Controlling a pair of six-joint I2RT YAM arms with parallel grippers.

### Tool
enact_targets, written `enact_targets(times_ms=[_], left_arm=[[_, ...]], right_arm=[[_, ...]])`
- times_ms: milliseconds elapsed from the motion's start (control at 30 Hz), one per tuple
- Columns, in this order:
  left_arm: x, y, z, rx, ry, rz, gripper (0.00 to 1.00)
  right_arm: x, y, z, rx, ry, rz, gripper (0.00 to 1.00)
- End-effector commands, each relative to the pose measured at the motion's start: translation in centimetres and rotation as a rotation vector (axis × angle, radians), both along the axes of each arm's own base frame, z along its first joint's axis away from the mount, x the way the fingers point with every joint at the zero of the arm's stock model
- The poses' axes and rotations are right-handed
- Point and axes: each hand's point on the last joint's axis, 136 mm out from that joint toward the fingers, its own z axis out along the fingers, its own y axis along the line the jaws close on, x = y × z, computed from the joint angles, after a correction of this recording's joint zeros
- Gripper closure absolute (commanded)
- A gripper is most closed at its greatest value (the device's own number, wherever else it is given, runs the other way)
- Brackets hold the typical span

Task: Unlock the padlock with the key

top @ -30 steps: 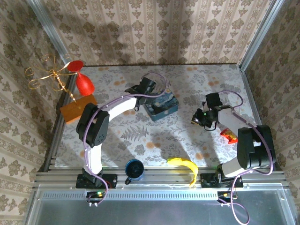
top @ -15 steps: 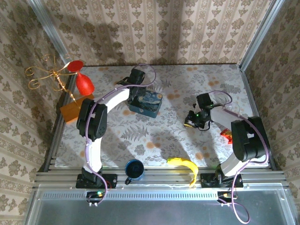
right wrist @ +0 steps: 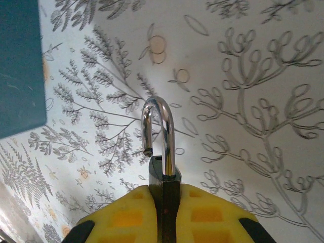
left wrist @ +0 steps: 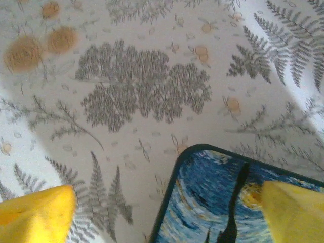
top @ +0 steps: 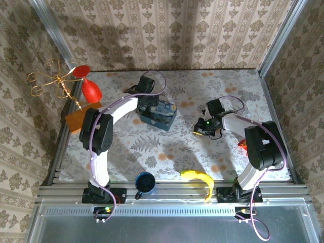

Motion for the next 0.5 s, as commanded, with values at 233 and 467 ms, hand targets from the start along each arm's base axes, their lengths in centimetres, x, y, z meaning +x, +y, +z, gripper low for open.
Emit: enact_targets(times_ms=[233, 467], left_arm=[[-4.6, -2.0, 0.3, -0.334, 0.129, -0.034, 0.0], [-6.0, -3.3, 0.0, -0.456, 0.176, -0.038, 0.02]], right_arm=[[3.2, 3.1, 1.6, 0.021, -0.1, -0.037, 1.0], [5.5, 5.7, 2.4, 0.051, -0.135, -0.044, 1.0]])
